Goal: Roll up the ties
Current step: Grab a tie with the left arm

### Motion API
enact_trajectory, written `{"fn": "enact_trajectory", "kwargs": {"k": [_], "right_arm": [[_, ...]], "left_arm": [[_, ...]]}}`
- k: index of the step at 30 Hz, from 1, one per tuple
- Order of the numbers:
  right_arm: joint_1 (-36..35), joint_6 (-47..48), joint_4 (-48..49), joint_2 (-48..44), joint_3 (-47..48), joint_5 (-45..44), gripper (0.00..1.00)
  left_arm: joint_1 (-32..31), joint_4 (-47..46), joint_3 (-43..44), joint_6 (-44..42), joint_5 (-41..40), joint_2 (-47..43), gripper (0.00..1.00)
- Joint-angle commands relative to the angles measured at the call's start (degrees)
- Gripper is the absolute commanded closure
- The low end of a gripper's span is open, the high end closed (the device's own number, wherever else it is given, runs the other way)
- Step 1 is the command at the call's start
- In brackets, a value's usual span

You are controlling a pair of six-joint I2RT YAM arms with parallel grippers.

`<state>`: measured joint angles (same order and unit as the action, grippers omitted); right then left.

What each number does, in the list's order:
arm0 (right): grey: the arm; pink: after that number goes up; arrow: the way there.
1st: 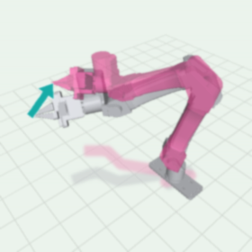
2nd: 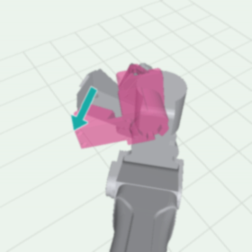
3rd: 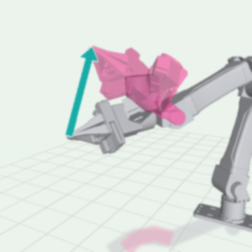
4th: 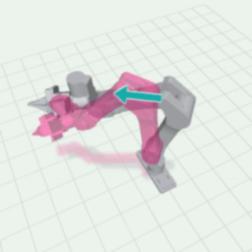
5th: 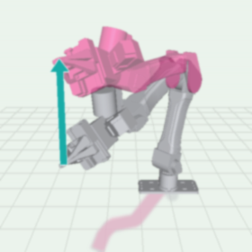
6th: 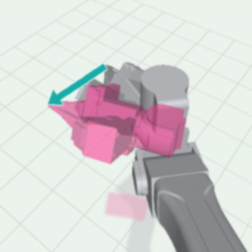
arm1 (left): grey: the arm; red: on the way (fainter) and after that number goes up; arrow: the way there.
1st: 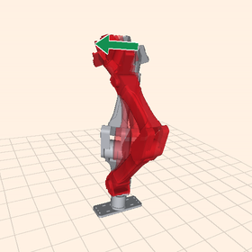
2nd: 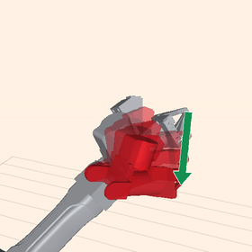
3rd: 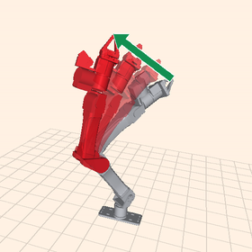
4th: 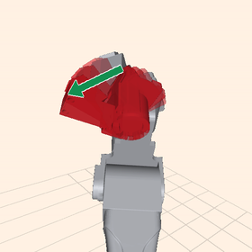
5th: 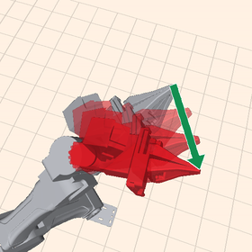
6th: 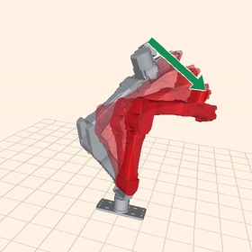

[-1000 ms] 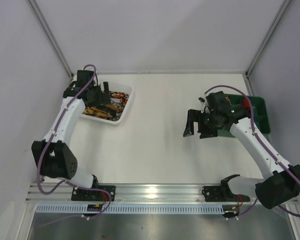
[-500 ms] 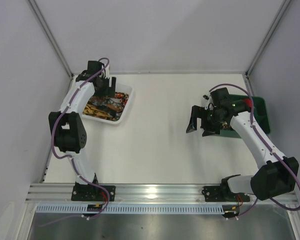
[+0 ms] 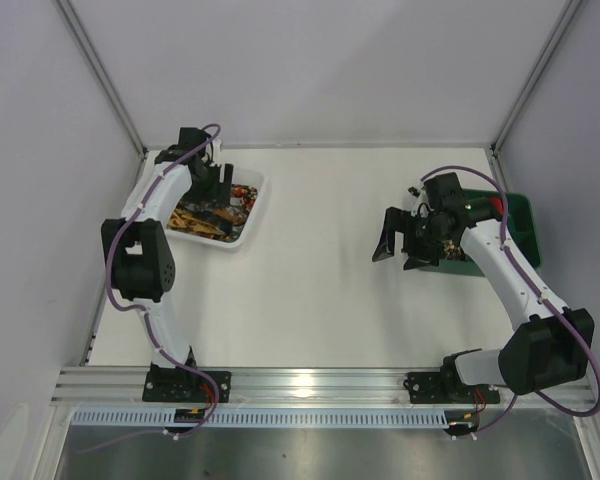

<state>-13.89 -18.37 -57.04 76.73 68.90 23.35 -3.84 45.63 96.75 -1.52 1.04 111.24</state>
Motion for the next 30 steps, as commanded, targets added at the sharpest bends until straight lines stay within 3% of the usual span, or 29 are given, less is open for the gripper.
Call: {"fn": "enact_trajectory", "kwargs": {"k": [1,11,16,20,21,23,24,25,30], "right_arm": [[0.35,0.18,1.31,0.18,0.71,1.61,0.05],[0.71,-0.35,1.75,0.61,0.0,1.87,0.05],[0.8,-1.05,2.81,1.41,0.18,2.57,0.05],[0.79,-1.32,3.33,2.46,0.53,2.84,0.05],[0.88,-1.32,3.33,2.63,0.53,3.01,0.05],[0.8,-1.32,3.42,2.72,0.7,3.01,0.05],[0.79,-1.32,3.42,2.81,0.79,3.01,0.05],[0.79,-1.32,3.34,2.9,0.88,2.93,0.05],[0.79,-1.14,3.25,2.46,1.49,3.28,0.05]], "left_arm": [[0.76,-0.18,-0.95,-0.15,-0.95,-0.06,0.17],[1.29,-3.35,2.3,0.38,1.33,3.54,0.18],[1.29,-3.35,0.82,0.99,2.48,4.51,0.26],[1.29,-3.62,0.81,1.17,3.0,5.04,0.47],[1.29,-3.53,0.9,1.17,3.0,4.86,0.6],[1.29,-3.44,1.68,2.56,2.13,4.16,0.76],[1.29,-2.57,2.21,2.92,1.43,3.81,0.95],[1.29,-2.12,2.82,3.36,0.81,3.29,0.99],[1.64,7.26,14.41,12.4,-3.33,-2.42,1.0]]}}
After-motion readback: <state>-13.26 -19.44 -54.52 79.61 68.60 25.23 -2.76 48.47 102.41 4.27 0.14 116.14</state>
